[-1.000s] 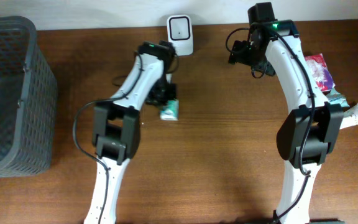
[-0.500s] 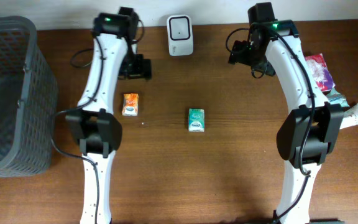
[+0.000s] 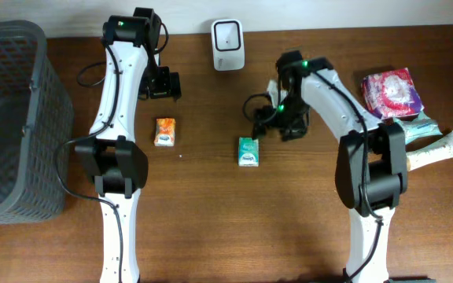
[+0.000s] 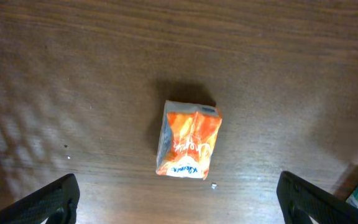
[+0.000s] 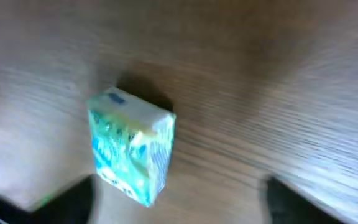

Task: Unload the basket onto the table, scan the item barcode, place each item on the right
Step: 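Reach the right gripper to the teal tissue pack and grasp it, then lift the teal pack up to the scanner with the right gripper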

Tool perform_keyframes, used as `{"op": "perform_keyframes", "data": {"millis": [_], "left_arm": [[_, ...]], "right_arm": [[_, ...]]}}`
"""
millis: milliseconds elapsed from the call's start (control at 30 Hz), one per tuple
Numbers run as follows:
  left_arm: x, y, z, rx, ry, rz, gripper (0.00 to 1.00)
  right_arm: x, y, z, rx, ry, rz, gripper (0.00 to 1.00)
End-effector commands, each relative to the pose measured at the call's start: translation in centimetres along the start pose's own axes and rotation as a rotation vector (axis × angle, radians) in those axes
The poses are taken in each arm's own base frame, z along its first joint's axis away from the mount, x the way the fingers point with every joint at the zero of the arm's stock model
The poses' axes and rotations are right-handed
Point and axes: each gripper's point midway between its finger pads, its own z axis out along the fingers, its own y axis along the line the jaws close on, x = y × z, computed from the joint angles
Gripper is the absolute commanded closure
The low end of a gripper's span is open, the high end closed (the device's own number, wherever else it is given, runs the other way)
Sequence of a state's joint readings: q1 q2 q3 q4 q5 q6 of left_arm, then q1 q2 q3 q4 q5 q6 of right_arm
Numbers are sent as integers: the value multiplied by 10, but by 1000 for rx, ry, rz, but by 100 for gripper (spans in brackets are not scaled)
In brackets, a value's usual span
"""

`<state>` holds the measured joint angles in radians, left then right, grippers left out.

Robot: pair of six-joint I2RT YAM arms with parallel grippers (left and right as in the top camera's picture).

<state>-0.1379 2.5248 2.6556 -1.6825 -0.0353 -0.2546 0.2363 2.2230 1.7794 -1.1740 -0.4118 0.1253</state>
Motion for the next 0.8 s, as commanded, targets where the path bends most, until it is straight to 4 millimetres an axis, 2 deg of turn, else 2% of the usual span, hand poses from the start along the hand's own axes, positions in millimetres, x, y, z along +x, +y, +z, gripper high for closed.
{"op": "perform_keyframes", "data": {"millis": [0,67,267,367,433,467,500,533,567,633,700,767], "left_arm": [[-2,3,-2,-11,-13,0,1],[-2,3,-2,-11,-13,0,1],[-2,3,-2,-11,-13,0,1],[-2,3,-2,-11,-13,0,1],[-2,3,-2,-11,-13,0,1],[-2,3,-2,-11,-13,0,1],[-2,3,-2,-11,-13,0,1],[-2,3,-2,-11,-13,0,1],[-2,3,-2,-11,-13,0,1],[-2,3,-2,-11,-13,0,1],[-2,3,-2,-11,-13,0,1],[-2,3,-2,-11,-13,0,1]], "right_arm": [[11,16,16,-147,33,-7,36],[12,22,31,-216,23,-20,36],[21,26,55,-212,34,0,36],[23,28,59,-186,39,-13,56],[21,23,65,-108,24,-2,58],[20,22,66,-86,19,7,64],[19,26,68,-91,14,-5,89],[21,33,68,-121,20,-12,96],[21,44,65,-186,27,-26,96],[19,75,46,-369,17,-133,96],[15,124,-9,-684,-65,-346,96],[7,142,-48,-804,-150,-458,96]]}}
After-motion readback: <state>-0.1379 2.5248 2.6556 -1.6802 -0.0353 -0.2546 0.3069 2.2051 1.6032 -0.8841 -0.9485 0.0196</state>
